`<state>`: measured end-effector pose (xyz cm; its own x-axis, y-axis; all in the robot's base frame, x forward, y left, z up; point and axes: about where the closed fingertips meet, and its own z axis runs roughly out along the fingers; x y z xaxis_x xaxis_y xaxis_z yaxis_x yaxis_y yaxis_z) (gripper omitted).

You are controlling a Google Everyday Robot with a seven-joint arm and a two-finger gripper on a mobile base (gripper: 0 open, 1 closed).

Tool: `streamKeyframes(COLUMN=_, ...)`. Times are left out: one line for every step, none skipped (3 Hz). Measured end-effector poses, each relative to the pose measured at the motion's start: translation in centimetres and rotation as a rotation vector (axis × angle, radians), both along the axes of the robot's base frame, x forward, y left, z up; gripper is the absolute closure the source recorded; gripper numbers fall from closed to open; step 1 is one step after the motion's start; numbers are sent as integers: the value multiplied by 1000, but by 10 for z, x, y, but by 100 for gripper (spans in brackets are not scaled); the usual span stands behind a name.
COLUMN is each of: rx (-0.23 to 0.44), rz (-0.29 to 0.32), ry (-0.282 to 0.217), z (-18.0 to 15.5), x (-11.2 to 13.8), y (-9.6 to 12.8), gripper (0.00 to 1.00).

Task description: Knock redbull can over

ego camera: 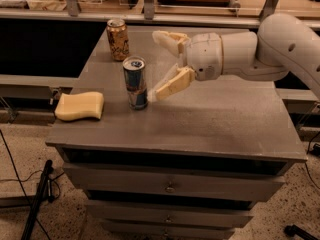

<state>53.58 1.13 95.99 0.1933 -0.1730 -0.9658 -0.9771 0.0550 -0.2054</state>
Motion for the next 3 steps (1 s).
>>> streamKeyframes(rx=21, rz=11, ry=21, z=1, x=-4, y=17, gripper=0)
streamKeyframes(rx=1, rz=16, ry=109, z=-11, x=-4, y=43, gripper=0)
streamKeyframes(rx=-6, rz=11, ry=153, z=-23, x=-2, y=56, gripper=0)
